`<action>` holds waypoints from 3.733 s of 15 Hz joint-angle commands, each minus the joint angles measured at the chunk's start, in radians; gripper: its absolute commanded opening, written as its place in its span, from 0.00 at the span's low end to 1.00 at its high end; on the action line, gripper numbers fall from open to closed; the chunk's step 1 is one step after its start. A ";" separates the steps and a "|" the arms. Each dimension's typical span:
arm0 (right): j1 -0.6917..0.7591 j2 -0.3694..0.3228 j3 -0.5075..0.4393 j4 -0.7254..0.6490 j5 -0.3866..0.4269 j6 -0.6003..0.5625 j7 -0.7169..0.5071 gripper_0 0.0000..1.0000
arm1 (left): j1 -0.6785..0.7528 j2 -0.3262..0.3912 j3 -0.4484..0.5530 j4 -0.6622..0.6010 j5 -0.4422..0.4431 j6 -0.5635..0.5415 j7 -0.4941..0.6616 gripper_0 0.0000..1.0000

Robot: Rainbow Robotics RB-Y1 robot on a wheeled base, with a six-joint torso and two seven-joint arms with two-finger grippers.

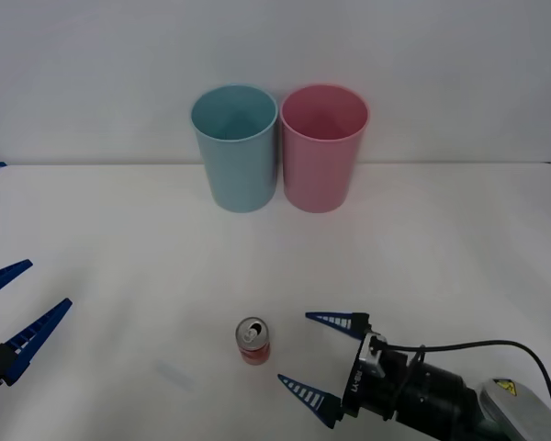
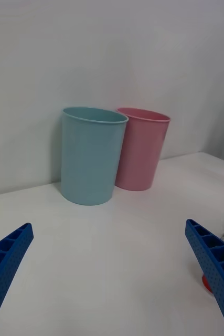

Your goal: Grasp the object on the table and drop it into the matching bin: aluminum can to the light blue bin, PET bottle to the pink bin.

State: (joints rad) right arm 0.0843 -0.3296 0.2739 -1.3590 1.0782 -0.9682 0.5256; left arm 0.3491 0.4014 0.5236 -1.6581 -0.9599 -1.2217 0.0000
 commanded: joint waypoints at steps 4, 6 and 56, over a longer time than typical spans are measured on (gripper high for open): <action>-0.028 0.027 0.097 0.000 0.005 0.124 0.017 1.00 | 0.000 0.000 0.000 0.000 0.000 0.000 0.000 1.00; -0.040 0.037 0.126 0.000 0.005 0.169 0.019 1.00 | 0.000 0.000 0.000 0.000 0.000 0.000 0.000 1.00; 0.032 -0.152 0.100 -0.496 -0.061 0.350 -0.409 0.00 | 0.000 0.000 0.000 0.000 0.000 0.000 0.000 1.00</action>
State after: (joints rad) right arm 0.1134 -0.4780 0.3891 -1.8318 1.0054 -0.6206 0.1507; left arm 0.3491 0.4014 0.5236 -1.6581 -0.9599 -1.2217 0.0000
